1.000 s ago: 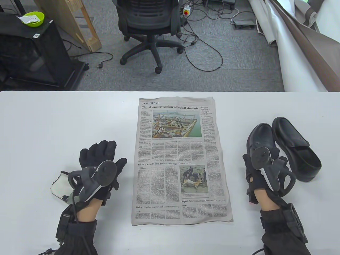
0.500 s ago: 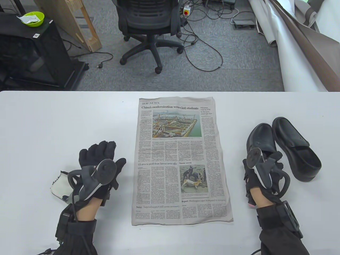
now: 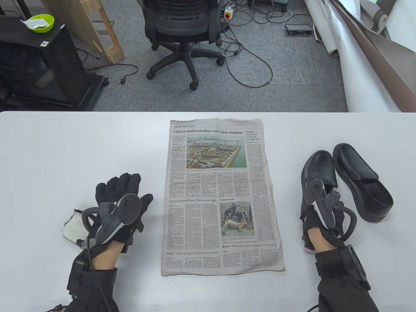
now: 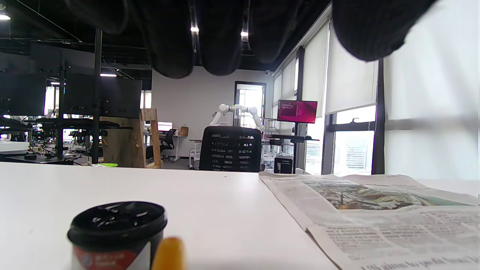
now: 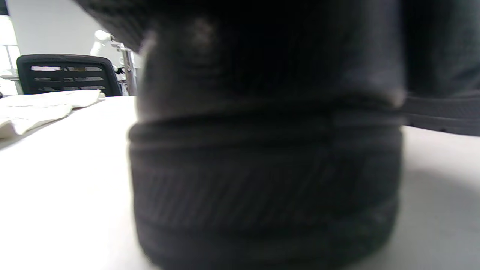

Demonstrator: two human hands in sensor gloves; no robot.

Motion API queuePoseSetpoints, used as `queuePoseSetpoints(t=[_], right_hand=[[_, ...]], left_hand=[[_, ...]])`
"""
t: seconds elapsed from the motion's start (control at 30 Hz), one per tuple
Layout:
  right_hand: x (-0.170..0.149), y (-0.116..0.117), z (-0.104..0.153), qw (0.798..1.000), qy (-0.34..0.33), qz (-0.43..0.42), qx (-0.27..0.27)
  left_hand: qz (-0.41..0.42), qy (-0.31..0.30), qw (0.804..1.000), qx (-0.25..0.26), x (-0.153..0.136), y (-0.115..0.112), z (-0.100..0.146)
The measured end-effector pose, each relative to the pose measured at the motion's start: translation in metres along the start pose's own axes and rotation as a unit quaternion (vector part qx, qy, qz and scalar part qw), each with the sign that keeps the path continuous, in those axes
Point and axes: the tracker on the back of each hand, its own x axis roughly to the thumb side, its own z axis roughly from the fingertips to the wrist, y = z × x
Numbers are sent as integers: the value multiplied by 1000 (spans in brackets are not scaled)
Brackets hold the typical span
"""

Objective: Dip and apply built-in sponge shoe polish on shoes

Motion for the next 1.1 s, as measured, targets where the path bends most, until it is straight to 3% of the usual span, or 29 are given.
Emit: queuePoseSetpoints(t=[0.13, 0.3, 0.43, 0.53, 0.63, 0.77, 1.1], right_hand=[[3, -6, 5, 998, -24, -3, -49], [3, -42, 15, 988, -85, -82, -102], [10, -64, 32, 961, -192, -149, -130], [23, -68, 47, 917, -336, -124, -174], [37, -65, 65, 874, -439, -157, -137], [58, -61, 90, 850, -496, -109, -142], [85, -37, 102, 832, -544, -97, -48]], left_hand=[[5, 4, 1000, 6, -3, 6, 1], [0, 10, 999, 30, -6, 14, 2], [2, 14, 1000, 28, -8, 13, 2], [0, 19, 1000, 24, -10, 12, 2], [4, 26, 999, 22, -14, 12, 2], [-10, 25, 999, 42, -15, 13, 2], [-6, 31, 999, 32, -18, 12, 2]])
